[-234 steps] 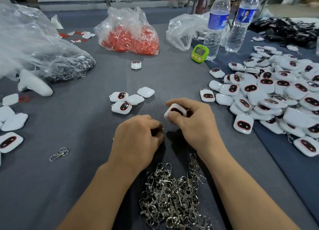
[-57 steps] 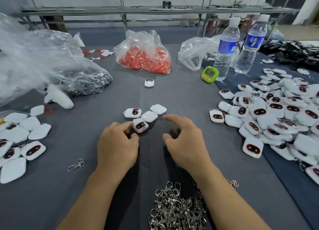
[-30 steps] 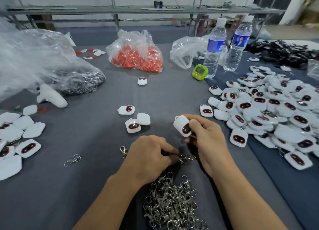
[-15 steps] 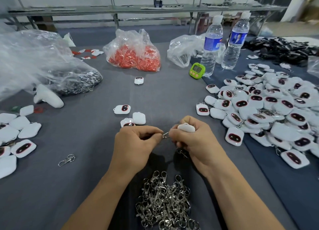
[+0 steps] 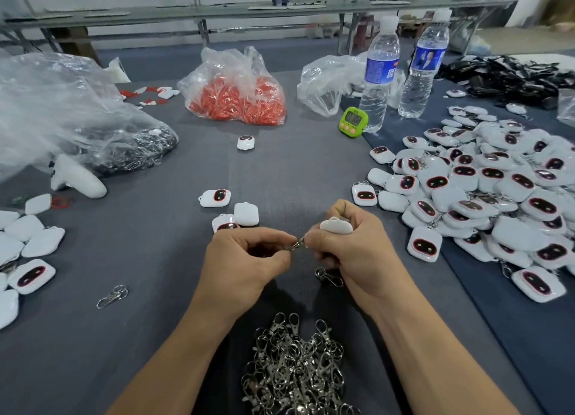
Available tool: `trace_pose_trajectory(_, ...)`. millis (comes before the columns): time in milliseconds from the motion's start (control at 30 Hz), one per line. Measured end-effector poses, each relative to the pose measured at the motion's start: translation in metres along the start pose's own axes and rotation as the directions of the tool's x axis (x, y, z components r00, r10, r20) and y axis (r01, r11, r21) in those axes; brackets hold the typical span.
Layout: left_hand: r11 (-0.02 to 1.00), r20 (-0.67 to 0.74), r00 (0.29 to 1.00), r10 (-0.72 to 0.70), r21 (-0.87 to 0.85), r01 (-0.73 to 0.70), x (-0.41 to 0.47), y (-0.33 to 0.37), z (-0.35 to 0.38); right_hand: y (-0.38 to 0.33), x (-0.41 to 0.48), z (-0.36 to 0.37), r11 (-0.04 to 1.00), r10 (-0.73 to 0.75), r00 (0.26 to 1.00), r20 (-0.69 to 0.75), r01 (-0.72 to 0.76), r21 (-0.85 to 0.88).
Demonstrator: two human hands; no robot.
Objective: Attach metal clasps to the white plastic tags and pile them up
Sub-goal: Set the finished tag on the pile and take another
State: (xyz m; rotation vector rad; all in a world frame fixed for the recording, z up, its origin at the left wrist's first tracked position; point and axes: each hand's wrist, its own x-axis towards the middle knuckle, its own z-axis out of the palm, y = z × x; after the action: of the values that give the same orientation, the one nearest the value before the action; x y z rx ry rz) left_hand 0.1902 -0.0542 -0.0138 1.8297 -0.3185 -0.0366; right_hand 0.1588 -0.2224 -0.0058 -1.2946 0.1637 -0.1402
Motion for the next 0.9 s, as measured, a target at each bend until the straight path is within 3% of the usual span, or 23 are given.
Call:
trace_pose_trajectory(167, 0.983, -0.161, 0.987, 0.031, 0.182, -0.001, -0.001, -0.002, -0.001, 0.001, 0.0, 0.003, 0.994, -0.05, 0.999, -0.022, 0.047, -0.102)
trace_pose_trajectory(267, 0.984, -0.211, 0.977, 0.037, 0.179, 0.001, -0.001, -0.002, 0.003, 0.005, -0.001, 0.0, 0.952, -0.078, 0.995, -0.068, 0.054, -0.302)
trace_pose_trajectory(367, 0.972, -0.228, 0.97, 0.082, 0.234, -0.027, -0.002, -0.002, 0.005, 0.011, 0.0, -0.002, 0.72, -0.222, 0.965, -0.136, 0.069, -0.691)
trace_pose_trajectory(400, 0.954, -0.236, 0.963, 0.128, 0.294, -0.055, -0.002, -0.002, 0.004, 0.012, 0.0, 0.0, 0.66, -0.275, 0.95, -0.149, 0.073, -0.747)
trace_pose_trajectory(500, 0.918, -0.221, 0.951, 0.216, 0.378, -0.121, -0.004, -0.001, 0.002, 0.014, -0.002, 0.009, 0.703, -0.288, 0.946, -0.152, 0.101, -0.704)
trace_pose_trajectory(667, 0.92, -0.154, 0.958, 0.242, 0.349, -0.176, -0.007, -0.002, 0.003, 0.016, -0.007, 0.016, 0.679, -0.263, 0.964, -0.033, 0.161, -0.716)
trace_pose_trajectory(900, 0.957, -0.138, 0.968, 0.21, 0.232, -0.174, -0.005, -0.002, 0.005, 0.013, -0.006, 0.013, 0.734, -0.17, 0.985, -0.021, 0.112, -0.67)
